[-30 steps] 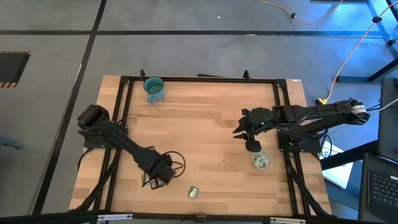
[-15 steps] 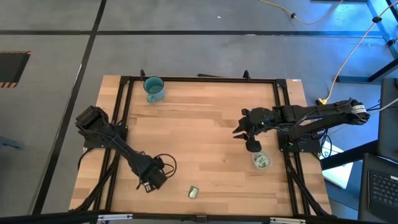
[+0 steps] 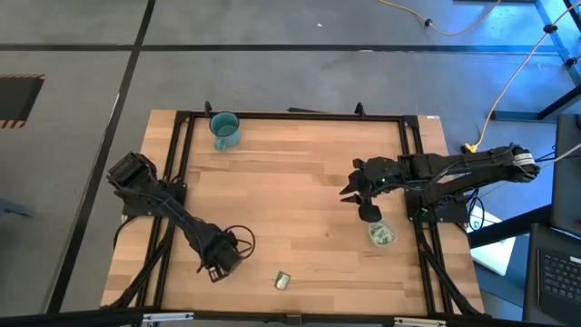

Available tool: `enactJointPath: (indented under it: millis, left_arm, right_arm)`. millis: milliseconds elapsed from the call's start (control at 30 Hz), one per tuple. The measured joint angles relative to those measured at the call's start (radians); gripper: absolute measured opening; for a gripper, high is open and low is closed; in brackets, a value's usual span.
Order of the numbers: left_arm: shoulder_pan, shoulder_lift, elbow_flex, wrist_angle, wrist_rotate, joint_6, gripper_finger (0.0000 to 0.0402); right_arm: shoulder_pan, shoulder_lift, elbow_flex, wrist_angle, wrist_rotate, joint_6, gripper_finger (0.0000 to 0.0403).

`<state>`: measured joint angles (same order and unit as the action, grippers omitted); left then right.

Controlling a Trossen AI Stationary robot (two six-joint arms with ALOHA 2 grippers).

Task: Pick and place items into bin
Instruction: Put the green stevia packet into the transparent bin

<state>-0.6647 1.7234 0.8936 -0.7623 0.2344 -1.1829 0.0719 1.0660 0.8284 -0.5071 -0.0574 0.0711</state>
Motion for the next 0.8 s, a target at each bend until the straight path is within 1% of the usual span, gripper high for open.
enactJointPath:
  millis: [133, 233, 300, 400, 500, 567, 667, 800]
  left_arm:
    - [0.009, 0.003, -0.001, 0.005, 0.033, 0.009, 0.0031]
    - [0.015, 0.003, 0.015, -0.001, 0.037, 0.025, 0.001]
    - [0.025, 0.006, 0.034, -0.012, 0.038, 0.043, 0.0008]
    - [0.045, 0.003, 0.082, 0.012, -0.004, 0.085, 0.0011]
    - [0.073, -0.012, 0.132, 0.016, -0.108, 0.154, 0.0011]
    - [0.096, -0.022, 0.169, 0.018, -0.194, 0.219, 0.0008]
    - [0.142, -0.029, 0.214, 0.047, -0.36, 0.335, 0.0006]
    - [0.213, -0.03, 0.25, 0.189, -0.59, 0.536, 0.001]
  right_arm:
    - [0.0, 0.0, 0.0, 0.0, 0.0, 0.0, 0.0103]
    - [0.0, 0.0, 0.0, 0.0, 0.0, 0.0, 0.0103]
    - [0.0, 0.0, 0.0, 0.0, 0.0, 0.001, 0.0103]
    - [0.0, 0.0, 0.0, 0.0, 0.0, 0.029, 0.0103]
    - [0.0, 0.0, 0.0, 0.001, 0.0, 0.032, 0.0103]
    - [0.0, 0.002, 0.0, 0.003, 0.0, 0.03, 0.0103]
    - [0.0, 0.017, -0.001, 0.024, 0.001, 0.029, 0.0103]
    - [0.001, 0.055, -0.001, 0.105, 0.002, -0.011, 0.0104]
